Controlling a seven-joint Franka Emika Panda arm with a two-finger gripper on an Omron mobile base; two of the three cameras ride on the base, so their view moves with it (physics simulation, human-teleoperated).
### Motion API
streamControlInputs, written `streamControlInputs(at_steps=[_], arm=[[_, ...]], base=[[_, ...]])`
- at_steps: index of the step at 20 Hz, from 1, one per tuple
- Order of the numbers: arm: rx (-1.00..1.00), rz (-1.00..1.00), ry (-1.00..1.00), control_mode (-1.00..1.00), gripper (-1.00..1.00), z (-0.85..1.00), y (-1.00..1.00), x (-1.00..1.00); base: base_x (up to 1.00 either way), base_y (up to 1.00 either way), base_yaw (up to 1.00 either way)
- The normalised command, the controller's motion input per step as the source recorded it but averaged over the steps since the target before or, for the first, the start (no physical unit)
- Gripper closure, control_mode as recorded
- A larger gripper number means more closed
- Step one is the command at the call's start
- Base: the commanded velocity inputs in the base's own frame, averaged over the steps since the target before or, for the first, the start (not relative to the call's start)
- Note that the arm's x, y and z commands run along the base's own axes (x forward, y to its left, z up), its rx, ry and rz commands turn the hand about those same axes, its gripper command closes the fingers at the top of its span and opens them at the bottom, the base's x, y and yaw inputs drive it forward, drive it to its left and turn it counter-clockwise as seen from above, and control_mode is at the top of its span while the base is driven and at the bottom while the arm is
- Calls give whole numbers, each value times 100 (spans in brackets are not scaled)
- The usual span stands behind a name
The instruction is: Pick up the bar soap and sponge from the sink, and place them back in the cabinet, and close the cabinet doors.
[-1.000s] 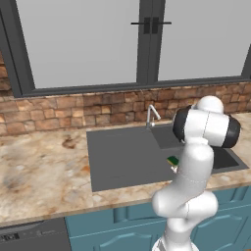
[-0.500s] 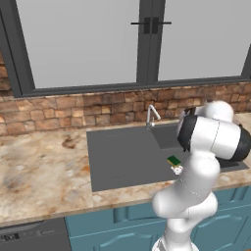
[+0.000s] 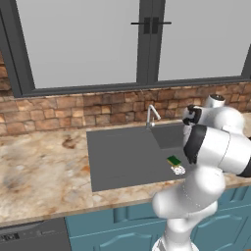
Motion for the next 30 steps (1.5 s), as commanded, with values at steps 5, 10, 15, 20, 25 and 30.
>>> streamControlInputs(at_steps=[5,10,15,20,25,30], arm=[[-4,0,-3,-100,100,33,18,-8],[-3,0,-1,-100,100,30,21,-15],[0,0,0,-100,100,36,13,-15],[0,0,0,-100,100,36,20,-6],[0,0,0,-100,100,32,31,-9],[0,0,-3,-100,100,34,28,-20]], base=[[0,0,0],[0,0,0],[0,0,0],[0,0,0],[0,0,0],[0,0,0]])
